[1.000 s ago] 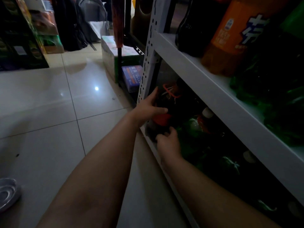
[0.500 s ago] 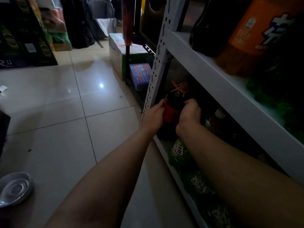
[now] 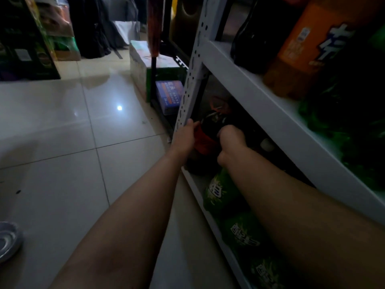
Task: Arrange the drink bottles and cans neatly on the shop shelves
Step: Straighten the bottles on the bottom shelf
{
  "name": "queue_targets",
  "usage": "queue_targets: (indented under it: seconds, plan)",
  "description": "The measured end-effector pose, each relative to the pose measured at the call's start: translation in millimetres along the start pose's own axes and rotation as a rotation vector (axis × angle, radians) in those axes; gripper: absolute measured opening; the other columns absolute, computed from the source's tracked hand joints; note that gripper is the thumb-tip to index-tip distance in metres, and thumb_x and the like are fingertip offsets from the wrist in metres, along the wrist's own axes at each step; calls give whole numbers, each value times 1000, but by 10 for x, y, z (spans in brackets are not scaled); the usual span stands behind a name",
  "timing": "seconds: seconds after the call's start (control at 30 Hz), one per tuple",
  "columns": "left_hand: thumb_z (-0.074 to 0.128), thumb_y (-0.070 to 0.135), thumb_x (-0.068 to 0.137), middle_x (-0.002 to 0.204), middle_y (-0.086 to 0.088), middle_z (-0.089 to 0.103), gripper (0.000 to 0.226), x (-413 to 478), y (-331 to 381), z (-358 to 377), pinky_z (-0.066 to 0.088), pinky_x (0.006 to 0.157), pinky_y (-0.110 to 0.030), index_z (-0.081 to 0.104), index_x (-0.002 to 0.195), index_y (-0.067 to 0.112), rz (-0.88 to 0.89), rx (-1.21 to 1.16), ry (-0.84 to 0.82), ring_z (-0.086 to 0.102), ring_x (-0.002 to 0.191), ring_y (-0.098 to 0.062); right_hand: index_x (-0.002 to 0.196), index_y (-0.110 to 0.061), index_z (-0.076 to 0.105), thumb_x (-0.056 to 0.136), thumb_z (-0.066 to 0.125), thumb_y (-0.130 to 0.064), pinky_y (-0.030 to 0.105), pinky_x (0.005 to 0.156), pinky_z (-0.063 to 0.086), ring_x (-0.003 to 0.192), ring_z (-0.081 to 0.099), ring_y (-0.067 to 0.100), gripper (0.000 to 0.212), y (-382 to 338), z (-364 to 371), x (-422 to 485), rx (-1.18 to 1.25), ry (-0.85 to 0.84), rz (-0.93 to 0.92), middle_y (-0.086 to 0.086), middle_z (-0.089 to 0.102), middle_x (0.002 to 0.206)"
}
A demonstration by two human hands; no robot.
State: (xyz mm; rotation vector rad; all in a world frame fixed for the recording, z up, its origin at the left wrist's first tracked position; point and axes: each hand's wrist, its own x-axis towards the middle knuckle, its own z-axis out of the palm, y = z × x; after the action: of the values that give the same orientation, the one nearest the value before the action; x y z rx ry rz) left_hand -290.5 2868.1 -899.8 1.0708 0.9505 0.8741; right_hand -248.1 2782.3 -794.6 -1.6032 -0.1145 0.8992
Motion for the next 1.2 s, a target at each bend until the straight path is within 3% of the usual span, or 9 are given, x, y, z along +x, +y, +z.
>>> queue_targets:
  seconds: [0.1,0.3,0.43,0.53,0.63,0.8,0.93,1.07,1.2]
  plan:
    - [30,42,102,108,-4,67,47,48,1,-88,52,85,-32,64,120,15,-55,9,-62,61,106,-19,69,-7,53,88,38,2,23,47,45,51,55,21,26,71,4,-2,-65,-18,33,9,56,63]
    - [35,38,101,94,-3,66,36,14,69,-5,51,78,-32,65,85,26,-72,36,-75,62,92,-18,83,-9,61,91,42,-5,43,76,57,76,67,29,21,145,47,-7,-71,34,33,15,68,84]
    - [28,38,104,116,-9,66,44,-13,84,-43,45,97,-38,66,116,20,-110,-40,-33,61,108,-21,76,-14,55,99,37,-12,25,40,51,34,56,13,29,68,1,53,-48,-3,-3,0,59,44]
    - [26,33,105,95,-2,68,44,22,115,-32,54,67,-21,65,114,14,-138,-153,-76,65,77,-6,76,-10,56,98,35,-8,25,40,49,29,52,12,31,62,5,5,-34,-34,6,-1,55,36]
    - [30,32,104,82,1,69,43,38,151,39,48,49,-13,64,117,9,-164,-188,-72,64,66,-6,79,-12,61,92,41,-5,36,56,58,50,63,21,25,110,14,-35,12,15,23,8,66,62]
    - [34,35,103,112,-13,67,41,22,125,115,52,74,-26,65,119,12,-182,-146,-103,65,97,-21,131,-13,52,86,39,-2,54,93,48,102,61,35,48,281,22,-80,52,88,44,18,61,117]
    - [36,38,102,107,-11,69,41,1,109,95,51,72,-26,67,115,16,-211,-196,-102,65,96,-21,139,-20,44,88,39,-7,53,97,46,110,57,34,53,341,58,-114,61,106,39,16,55,128]
    - [43,37,100,70,3,72,36,25,81,104,46,46,-15,69,87,17,-218,-200,-95,68,59,-8,139,-24,43,89,39,-10,52,96,46,112,56,34,52,388,54,-106,73,99,12,14,54,129]
    - [44,40,99,69,4,72,38,68,53,123,46,47,-14,68,80,17,-207,-174,-92,67,59,-5,141,-29,41,87,42,-5,50,100,44,118,53,31,59,408,30,-125,2,62,-57,10,54,131]
